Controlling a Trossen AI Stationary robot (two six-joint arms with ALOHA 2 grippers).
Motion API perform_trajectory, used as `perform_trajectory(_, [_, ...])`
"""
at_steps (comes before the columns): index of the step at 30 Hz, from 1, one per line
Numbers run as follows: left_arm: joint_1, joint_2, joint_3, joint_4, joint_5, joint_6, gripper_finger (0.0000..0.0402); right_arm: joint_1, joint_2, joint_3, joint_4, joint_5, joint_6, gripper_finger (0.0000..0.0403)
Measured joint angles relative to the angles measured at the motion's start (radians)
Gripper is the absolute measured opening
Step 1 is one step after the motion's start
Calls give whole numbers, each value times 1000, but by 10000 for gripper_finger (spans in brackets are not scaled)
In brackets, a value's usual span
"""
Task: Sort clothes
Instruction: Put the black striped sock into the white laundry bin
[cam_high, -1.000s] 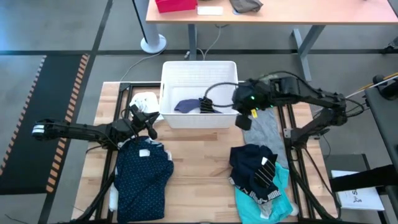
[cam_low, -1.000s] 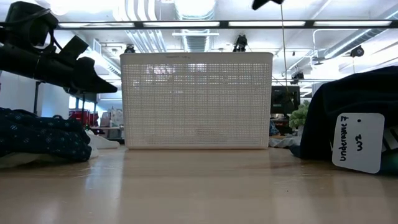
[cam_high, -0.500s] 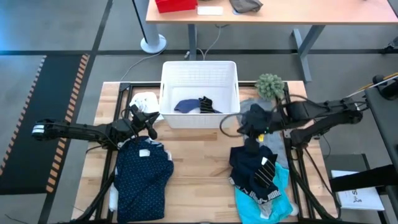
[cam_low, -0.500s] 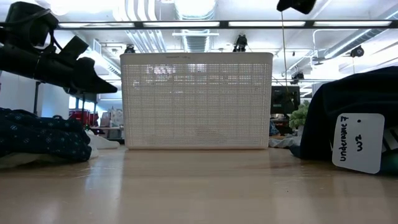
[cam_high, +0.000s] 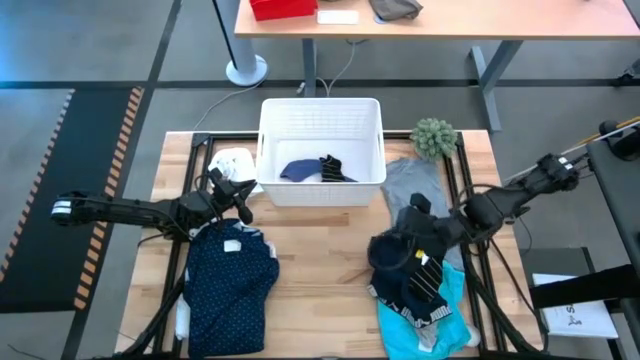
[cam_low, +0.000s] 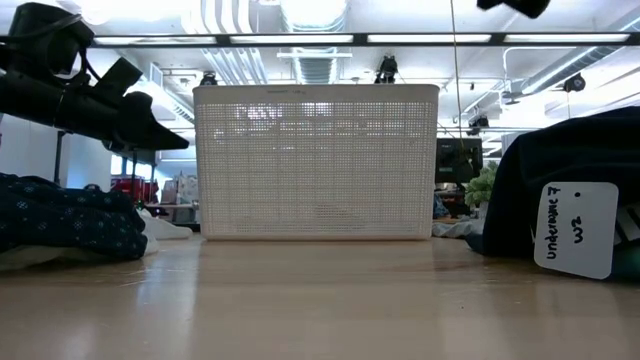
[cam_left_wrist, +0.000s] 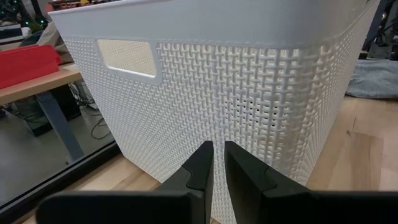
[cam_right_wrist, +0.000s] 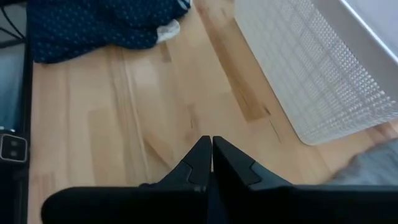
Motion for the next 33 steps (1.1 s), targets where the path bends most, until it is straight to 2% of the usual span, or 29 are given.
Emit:
perform_trajectory(6, [0, 0, 0, 0, 0, 0, 27, 107, 1, -13, 4, 150, 131, 0])
perform_trajectory(10, [0, 0, 0, 0, 0, 0, 27, 159, 2, -44, -1, 173, 212, 0])
perform_trajectory(17, [0, 0, 0, 0, 0, 0, 27, 245, 2, -130, 1, 50, 348, 0])
perform_trajectory(20, [0, 0, 0, 0, 0, 0, 27, 257, 2, -159, 2, 37, 451, 0])
perform_trajectory(22, [0, 0, 0, 0, 0, 0, 27, 256, 2, -175, 3, -11, 490, 0])
perform_trajectory(29, [0, 0, 0, 0, 0, 0, 27, 258, 2, -202, 3, -139, 498, 1])
perform_trajectory(33, [0, 0, 0, 0, 0, 0, 27, 271, 2, -202, -7, -198, 525, 21])
